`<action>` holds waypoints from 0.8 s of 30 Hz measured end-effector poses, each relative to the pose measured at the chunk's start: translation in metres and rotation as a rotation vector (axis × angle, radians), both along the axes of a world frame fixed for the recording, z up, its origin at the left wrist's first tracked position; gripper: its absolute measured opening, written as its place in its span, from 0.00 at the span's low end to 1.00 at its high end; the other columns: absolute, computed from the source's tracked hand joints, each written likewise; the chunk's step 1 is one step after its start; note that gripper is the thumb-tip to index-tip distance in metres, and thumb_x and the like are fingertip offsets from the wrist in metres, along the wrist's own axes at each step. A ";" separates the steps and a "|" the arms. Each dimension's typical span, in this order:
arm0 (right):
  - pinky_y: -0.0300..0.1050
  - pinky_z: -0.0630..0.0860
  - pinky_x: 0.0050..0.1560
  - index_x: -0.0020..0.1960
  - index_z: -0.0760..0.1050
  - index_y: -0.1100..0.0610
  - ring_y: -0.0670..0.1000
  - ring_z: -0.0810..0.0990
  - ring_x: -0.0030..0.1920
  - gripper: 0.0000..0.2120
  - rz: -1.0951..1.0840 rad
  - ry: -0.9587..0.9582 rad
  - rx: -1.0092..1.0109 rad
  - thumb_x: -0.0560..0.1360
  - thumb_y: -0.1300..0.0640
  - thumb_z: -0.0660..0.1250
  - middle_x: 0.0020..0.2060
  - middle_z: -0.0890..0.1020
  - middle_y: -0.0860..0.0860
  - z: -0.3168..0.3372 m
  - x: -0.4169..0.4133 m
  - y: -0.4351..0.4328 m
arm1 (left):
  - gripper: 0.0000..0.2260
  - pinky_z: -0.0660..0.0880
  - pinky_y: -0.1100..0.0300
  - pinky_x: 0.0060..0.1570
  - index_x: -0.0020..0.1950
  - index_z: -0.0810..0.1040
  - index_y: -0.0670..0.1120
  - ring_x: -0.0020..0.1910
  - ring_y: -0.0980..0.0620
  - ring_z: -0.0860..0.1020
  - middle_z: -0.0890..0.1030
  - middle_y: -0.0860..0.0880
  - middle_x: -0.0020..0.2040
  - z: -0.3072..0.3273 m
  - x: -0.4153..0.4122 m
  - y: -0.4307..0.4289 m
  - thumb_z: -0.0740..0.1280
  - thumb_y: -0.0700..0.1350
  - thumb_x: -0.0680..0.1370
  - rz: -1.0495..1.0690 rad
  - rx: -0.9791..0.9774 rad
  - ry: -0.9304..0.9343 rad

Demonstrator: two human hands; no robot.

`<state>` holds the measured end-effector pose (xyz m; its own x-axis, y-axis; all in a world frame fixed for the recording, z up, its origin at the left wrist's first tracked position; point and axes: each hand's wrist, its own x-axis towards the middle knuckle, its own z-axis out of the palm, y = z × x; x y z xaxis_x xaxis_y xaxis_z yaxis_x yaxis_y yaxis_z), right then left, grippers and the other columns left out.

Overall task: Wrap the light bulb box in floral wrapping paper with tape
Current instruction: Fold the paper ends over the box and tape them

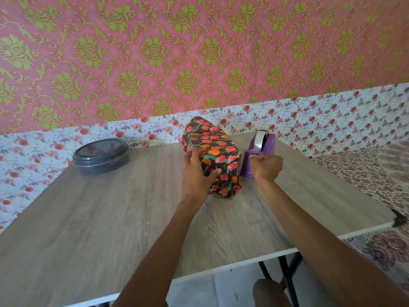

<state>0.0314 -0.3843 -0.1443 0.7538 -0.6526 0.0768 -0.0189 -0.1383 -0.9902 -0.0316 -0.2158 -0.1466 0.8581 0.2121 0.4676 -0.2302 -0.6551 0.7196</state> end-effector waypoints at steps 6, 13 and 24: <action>0.32 0.67 0.44 0.45 0.81 0.66 0.51 0.78 0.41 0.03 0.094 -0.050 -0.318 0.73 0.68 0.69 0.38 0.79 0.52 -0.008 -0.017 -0.001 | 0.33 0.74 0.52 0.63 0.71 0.62 0.54 0.66 0.48 0.73 0.64 0.48 0.73 0.000 -0.001 -0.001 0.76 0.51 0.72 -0.008 -0.012 0.001; 0.36 0.78 0.45 0.44 0.84 0.58 0.40 0.79 0.36 0.02 0.325 -0.354 -0.461 0.73 0.63 0.73 0.40 0.84 0.49 -0.001 -0.046 -0.002 | 0.33 0.73 0.55 0.63 0.70 0.64 0.52 0.64 0.50 0.74 0.66 0.48 0.71 0.004 -0.005 0.001 0.77 0.48 0.71 -0.026 -0.009 -0.023; 0.33 0.74 0.39 0.79 0.58 0.51 0.40 0.74 0.29 0.37 0.800 -0.452 -0.479 0.75 0.58 0.72 0.28 0.81 0.44 -0.014 -0.063 0.013 | 0.31 0.75 0.56 0.63 0.69 0.66 0.51 0.62 0.49 0.75 0.69 0.46 0.68 0.001 -0.007 0.001 0.77 0.44 0.71 -0.050 -0.015 -0.082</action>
